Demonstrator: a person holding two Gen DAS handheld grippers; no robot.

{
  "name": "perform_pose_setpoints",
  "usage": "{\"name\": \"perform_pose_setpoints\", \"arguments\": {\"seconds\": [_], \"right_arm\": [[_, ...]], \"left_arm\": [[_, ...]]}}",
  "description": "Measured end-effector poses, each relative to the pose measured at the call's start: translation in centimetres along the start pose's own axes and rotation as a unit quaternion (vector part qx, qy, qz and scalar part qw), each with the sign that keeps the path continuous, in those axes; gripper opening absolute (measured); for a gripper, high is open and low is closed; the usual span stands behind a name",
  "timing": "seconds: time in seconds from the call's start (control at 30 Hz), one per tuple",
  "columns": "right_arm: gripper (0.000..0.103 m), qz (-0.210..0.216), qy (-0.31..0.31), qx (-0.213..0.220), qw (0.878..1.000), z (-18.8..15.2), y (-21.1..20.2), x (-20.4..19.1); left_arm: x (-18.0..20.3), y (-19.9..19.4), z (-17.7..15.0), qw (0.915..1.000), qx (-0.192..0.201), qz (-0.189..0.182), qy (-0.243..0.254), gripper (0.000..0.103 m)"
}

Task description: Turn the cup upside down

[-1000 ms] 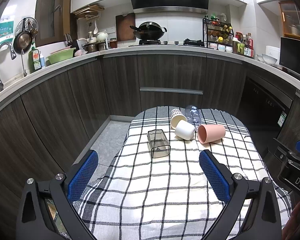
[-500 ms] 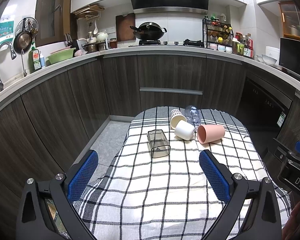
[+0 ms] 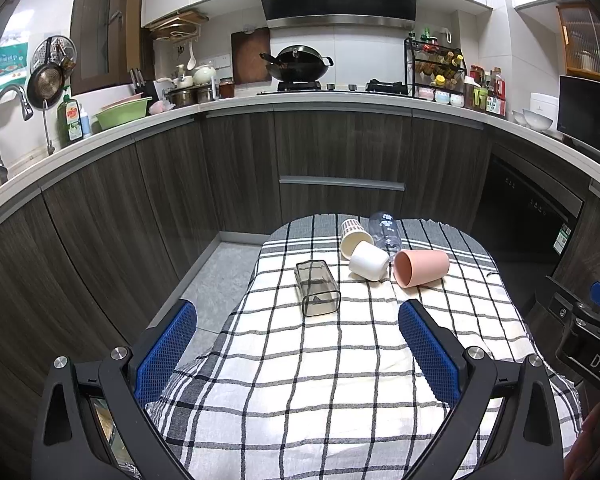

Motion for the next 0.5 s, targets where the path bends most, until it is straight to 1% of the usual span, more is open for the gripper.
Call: {"name": "perform_pose_setpoints", "arguments": {"seconds": [0.5], "right_arm": [[0.098, 0.0, 0.0, 0.0, 1.0, -0.14, 0.14, -0.06]], "left_arm": [[-0.06, -0.03, -0.09, 1.0, 0.0, 0.001, -0.001, 0.103]]}}
Point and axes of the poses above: each gripper's, at about its wrist camera, not at the fingertips, and y roughly the way its jaws point, x to its right, z to its top, the point moved 6 cm from there along y, roughly the way its jaws point, and after that the axes turned 11 degrees about -y, right-handed, at the moved point
